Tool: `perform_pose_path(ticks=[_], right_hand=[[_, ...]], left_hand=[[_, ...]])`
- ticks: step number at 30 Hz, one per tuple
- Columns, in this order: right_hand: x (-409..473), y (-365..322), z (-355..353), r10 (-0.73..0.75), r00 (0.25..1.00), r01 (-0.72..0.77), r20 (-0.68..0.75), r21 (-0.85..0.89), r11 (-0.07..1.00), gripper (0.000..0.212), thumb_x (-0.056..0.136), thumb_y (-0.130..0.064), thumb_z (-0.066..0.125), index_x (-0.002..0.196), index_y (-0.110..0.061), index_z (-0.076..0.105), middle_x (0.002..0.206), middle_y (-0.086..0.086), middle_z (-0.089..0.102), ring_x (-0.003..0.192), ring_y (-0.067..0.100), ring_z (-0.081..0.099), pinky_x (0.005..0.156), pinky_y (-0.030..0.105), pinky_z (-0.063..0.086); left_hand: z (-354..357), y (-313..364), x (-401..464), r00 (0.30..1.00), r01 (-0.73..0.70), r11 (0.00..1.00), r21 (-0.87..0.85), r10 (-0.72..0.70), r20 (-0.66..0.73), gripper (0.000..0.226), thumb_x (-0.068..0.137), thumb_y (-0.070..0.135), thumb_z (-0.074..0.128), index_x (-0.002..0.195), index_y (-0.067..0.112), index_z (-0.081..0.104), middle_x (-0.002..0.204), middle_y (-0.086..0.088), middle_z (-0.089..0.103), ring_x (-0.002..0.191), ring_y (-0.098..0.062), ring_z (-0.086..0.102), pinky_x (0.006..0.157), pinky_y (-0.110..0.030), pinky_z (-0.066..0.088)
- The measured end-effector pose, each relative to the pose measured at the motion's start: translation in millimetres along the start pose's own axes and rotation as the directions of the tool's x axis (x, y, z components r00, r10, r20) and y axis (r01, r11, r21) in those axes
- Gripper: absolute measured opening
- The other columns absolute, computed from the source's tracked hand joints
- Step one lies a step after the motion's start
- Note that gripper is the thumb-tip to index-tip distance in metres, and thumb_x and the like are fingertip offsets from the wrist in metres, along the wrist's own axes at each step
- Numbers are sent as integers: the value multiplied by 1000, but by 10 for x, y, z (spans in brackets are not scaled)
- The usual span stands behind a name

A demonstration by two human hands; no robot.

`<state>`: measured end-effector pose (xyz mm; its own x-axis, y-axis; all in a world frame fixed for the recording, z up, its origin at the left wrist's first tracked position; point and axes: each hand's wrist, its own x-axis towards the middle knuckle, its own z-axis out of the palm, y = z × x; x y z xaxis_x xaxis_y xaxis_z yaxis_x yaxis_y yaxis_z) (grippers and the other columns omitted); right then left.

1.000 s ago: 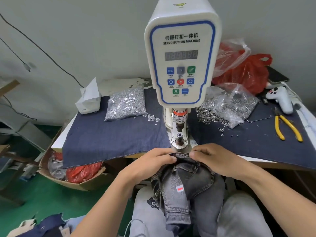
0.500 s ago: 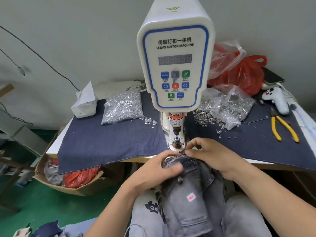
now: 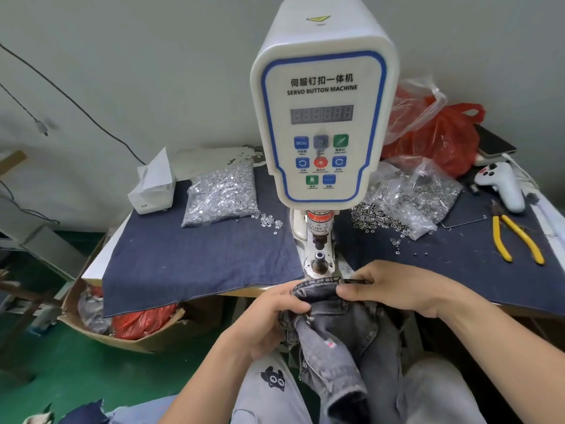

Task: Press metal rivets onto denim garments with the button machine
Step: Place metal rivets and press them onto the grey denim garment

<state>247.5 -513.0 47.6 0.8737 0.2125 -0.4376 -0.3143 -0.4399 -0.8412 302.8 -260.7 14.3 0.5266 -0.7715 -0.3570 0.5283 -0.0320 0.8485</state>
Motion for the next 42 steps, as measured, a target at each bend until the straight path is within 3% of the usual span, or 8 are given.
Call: perform_pose_path(ticks=[4,9,14,20,26,34,38,42], right_hand=[[137,-53,-12,2,997,15,-83,200,980,37,86,-51,78,64,-22,72,70,2,72,63,11,65,59,20,49],[279,-106,-99,15,994,9,-112,208,978,50,79,-56,80,86,-6,77,94,19,78,81,23,72,78,35,54],[396,-96,-178,-27,987,68,-160,256,964,33,83,-50,79,75,-18,76,84,6,78,78,17,73,68,25,55],[504,-90,-196,-68,951,168,-300,322,932,54,65,-56,81,93,-10,76,93,12,79,83,17,73,74,31,56],[487,-11,-220,-51,971,82,-233,124,989,58,71,-75,75,94,-22,78,94,-5,80,91,11,76,83,30,56],[509,121,-171,-99,954,139,-283,124,982,25,98,-45,65,90,-26,79,88,-6,80,82,2,73,66,11,49],[528,112,-148,-101,940,121,-325,39,992,41,94,-64,57,91,-28,76,90,-12,79,87,-2,71,70,12,48],[490,136,-191,-113,965,138,-237,93,986,36,79,-72,71,97,-41,75,96,-23,77,93,-10,70,71,3,47]], left_hand=[[51,54,124,985,79,988,-131,-98,-143,49,76,30,74,115,1,77,120,-25,72,108,-42,70,103,-46,55],[-22,241,225,958,17,1000,11,-14,-288,59,78,43,83,118,0,77,123,-28,73,121,-47,66,113,-64,45],[-67,295,335,926,-23,992,121,67,-372,46,87,46,76,110,6,80,114,-19,78,117,-42,71,105,-58,52],[-111,355,392,916,-93,980,174,152,-370,45,89,50,73,111,12,80,114,-14,79,105,-29,76,91,-43,60],[-166,344,490,898,-57,972,227,149,-414,32,98,43,67,104,15,81,110,-12,80,107,-32,76,97,-50,58],[-193,311,533,885,-36,950,311,174,-432,34,106,38,61,103,9,79,101,-9,82,91,-20,79,68,-27,60],[-202,269,570,867,-28,956,293,169,-469,34,105,37,64,104,7,78,103,-13,81,98,-31,78,85,-47,63],[-236,234,598,867,-14,949,315,169,-470,33,101,45,66,95,16,80,100,-13,81,92,-27,78,79,-41,61]])
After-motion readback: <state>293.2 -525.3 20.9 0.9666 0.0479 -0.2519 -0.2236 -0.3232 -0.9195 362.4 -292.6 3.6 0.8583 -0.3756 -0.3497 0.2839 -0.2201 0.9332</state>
